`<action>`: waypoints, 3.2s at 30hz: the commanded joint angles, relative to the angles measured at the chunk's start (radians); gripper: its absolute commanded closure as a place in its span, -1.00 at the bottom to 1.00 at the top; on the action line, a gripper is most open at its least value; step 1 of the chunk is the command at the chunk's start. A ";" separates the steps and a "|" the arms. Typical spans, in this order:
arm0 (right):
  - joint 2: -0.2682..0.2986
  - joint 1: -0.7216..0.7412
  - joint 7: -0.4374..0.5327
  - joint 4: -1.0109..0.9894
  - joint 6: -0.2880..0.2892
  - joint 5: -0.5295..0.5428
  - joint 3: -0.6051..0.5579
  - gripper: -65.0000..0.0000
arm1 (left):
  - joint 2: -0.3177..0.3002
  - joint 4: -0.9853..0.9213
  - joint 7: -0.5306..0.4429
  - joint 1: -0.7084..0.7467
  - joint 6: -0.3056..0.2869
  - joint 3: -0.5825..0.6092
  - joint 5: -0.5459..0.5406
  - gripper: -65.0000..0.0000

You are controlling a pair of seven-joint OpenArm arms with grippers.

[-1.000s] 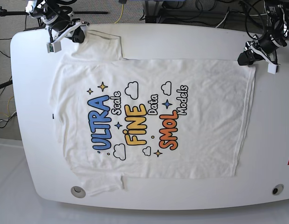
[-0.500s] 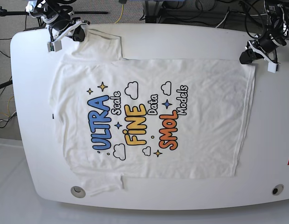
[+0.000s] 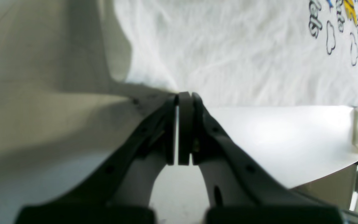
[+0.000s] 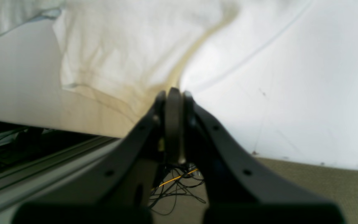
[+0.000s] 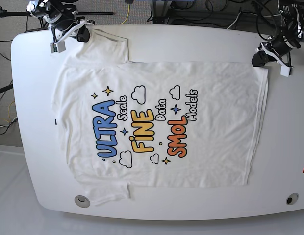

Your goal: Fold the T-shirt properly

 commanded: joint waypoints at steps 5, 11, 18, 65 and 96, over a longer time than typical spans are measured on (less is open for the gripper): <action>0.015 -0.021 0.016 0.061 0.020 0.032 0.010 1.00 | -0.020 0.110 -0.005 0.029 -0.017 -0.047 -0.018 1.00; 0.016 -0.067 0.011 0.098 0.028 0.074 0.035 1.00 | -0.019 0.169 0.004 0.081 -0.022 -0.099 -0.019 1.00; 0.013 -0.129 0.003 0.127 0.034 0.130 0.066 1.00 | -0.014 0.189 0.019 0.132 -0.027 -0.155 -0.022 1.00; -0.065 0.105 -0.025 0.087 0.030 0.059 0.060 0.96 | 0.033 0.154 0.012 -0.009 0.029 -0.121 0.085 1.00; -0.064 0.139 -0.025 0.086 0.030 0.058 0.031 0.96 | 0.053 0.165 0.011 0.006 0.028 -0.317 0.192 -0.09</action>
